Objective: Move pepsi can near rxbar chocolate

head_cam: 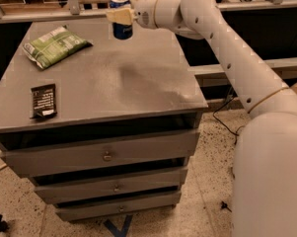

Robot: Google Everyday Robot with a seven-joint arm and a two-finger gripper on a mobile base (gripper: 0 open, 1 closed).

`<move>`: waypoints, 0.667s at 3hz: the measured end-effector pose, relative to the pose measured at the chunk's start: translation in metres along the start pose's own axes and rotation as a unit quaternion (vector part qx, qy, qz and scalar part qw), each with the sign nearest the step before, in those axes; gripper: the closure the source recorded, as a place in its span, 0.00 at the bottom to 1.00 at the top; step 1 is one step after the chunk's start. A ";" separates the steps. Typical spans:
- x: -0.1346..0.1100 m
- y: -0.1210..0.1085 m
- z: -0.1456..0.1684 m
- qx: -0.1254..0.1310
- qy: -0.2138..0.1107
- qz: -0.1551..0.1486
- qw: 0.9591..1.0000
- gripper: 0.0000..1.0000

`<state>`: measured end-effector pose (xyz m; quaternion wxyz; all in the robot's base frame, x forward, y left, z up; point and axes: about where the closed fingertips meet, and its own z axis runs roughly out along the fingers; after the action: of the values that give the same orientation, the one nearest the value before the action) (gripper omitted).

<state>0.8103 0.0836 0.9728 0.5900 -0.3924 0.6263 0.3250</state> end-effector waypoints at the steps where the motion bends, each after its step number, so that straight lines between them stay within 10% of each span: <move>1: -0.022 0.049 0.002 -0.051 -0.013 0.001 0.999 1.00; 2: -0.023 0.057 0.005 -0.059 -0.015 -0.002 0.998 1.00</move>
Offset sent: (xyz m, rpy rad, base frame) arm -0.0322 0.0195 0.0150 0.0170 -0.0015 0.0778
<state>0.7621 0.1177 0.9917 0.5755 -0.4233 0.5963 0.3661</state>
